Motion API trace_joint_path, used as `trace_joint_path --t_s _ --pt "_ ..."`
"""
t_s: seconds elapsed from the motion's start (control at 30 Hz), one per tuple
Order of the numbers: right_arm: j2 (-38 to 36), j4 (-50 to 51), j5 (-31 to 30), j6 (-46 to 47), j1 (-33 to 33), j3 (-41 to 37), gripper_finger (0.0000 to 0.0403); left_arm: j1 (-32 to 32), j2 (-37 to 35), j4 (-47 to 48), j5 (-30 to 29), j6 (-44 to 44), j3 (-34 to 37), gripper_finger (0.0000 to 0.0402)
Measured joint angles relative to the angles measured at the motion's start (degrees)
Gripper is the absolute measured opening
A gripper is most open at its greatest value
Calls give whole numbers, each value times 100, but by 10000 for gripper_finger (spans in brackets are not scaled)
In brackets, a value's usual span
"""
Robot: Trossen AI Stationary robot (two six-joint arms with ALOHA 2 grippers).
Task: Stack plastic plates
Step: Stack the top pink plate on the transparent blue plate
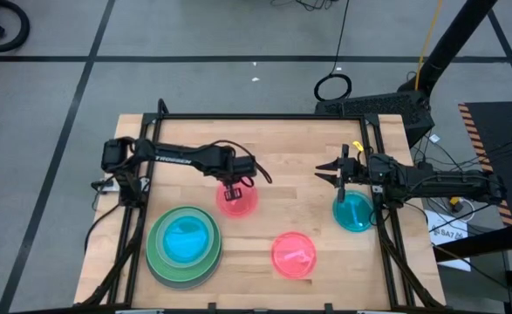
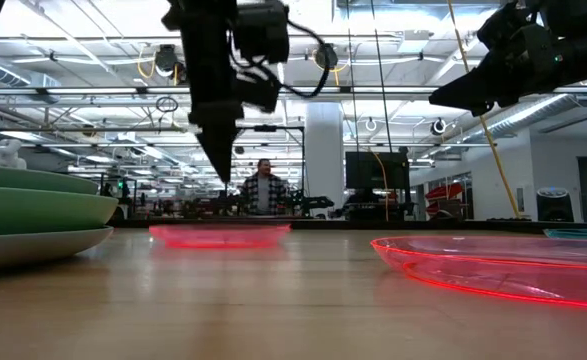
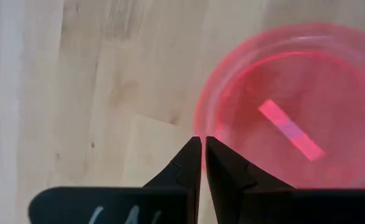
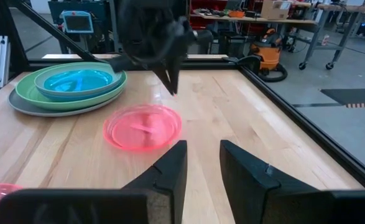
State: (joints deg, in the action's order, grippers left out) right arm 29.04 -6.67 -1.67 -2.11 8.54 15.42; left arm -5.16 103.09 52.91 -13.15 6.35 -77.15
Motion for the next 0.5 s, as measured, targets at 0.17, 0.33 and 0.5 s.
trace_joint_path --t_s 0.17,0.33,0.5 --pt "0 6 0 0 0 0 89 258 -7 715 -4 131 -735 30" --pt "2 6 0 58 1 0 89 576 -15 1002 42 -121 -1271 30" --pt "0 18 6 63 2 0 89 859 -16 694 55 -348 -1344 30"
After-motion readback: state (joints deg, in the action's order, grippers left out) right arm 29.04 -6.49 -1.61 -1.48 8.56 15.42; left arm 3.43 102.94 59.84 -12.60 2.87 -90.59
